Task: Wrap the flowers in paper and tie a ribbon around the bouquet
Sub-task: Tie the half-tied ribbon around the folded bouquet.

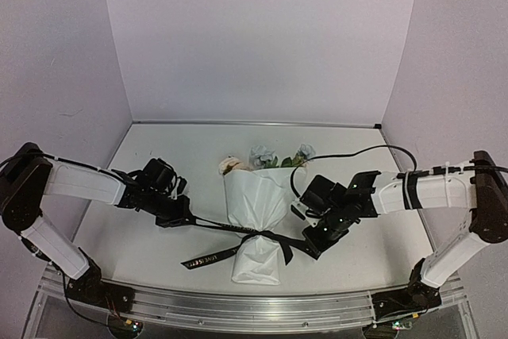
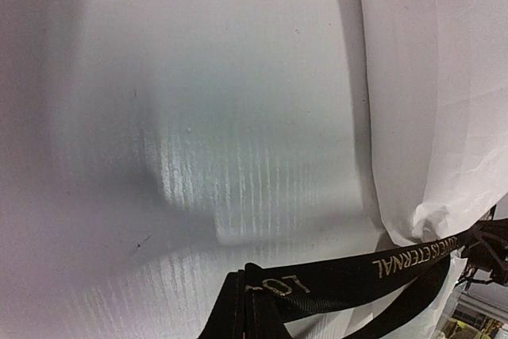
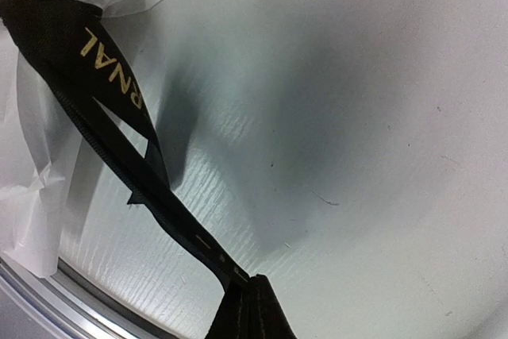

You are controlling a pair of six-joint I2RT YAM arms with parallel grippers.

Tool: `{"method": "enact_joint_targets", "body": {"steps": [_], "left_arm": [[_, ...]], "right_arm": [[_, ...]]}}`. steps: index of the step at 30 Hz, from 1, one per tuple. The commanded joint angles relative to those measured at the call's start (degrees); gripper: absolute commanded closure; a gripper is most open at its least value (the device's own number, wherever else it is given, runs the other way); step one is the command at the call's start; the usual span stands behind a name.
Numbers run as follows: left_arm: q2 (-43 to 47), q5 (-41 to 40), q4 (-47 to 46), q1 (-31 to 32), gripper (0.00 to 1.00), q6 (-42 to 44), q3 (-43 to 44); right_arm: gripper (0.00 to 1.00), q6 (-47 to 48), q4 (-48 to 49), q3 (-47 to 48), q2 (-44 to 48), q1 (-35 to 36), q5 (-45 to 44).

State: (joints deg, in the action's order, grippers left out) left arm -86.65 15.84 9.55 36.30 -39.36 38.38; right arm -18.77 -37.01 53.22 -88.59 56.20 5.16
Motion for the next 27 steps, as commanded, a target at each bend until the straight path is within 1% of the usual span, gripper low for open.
{"method": "enact_joint_targets", "body": {"steps": [1,4,6,12,15,18,23,27], "left_arm": [[1.54,-4.18,3.62,-3.93,1.00,-0.03,-1.31],[1.99,-3.72,3.68,-5.69,1.00,-0.26,-2.11],[2.62,-2.80,3.40,-7.13,1.00,-0.35,-2.87],[3.15,0.61,2.06,-10.28,1.00,-0.36,-4.19],[3.55,2.23,1.59,-10.37,1.00,0.48,-3.47],[4.48,5.27,0.82,-9.78,1.00,1.78,-2.51],[5.00,6.90,0.82,-6.21,1.00,3.51,-1.18],[4.78,6.86,0.20,-3.34,1.00,3.39,-1.27]], "right_arm": [[1.00,-1.21,-8.69,-1.98,1.29,0.49,-4.27],[1.00,-0.45,-9.54,-2.66,2.13,0.38,-7.56],[1.00,-0.45,-9.91,-3.10,2.93,-0.06,-7.95],[1.00,-1.66,-9.93,-4.99,4.73,-2.75,-6.56],[1.00,-1.47,-9.94,-4.34,5.36,-2.82,-5.19],[1.00,-1.50,-11.18,-1.59,5.13,-1.65,-2.20],[0.99,-1.33,-12.22,4.24,1.80,4.13,0.55],[0.93,-4.77,-5.83,3.30,0.28,6.36,5.43]]}}
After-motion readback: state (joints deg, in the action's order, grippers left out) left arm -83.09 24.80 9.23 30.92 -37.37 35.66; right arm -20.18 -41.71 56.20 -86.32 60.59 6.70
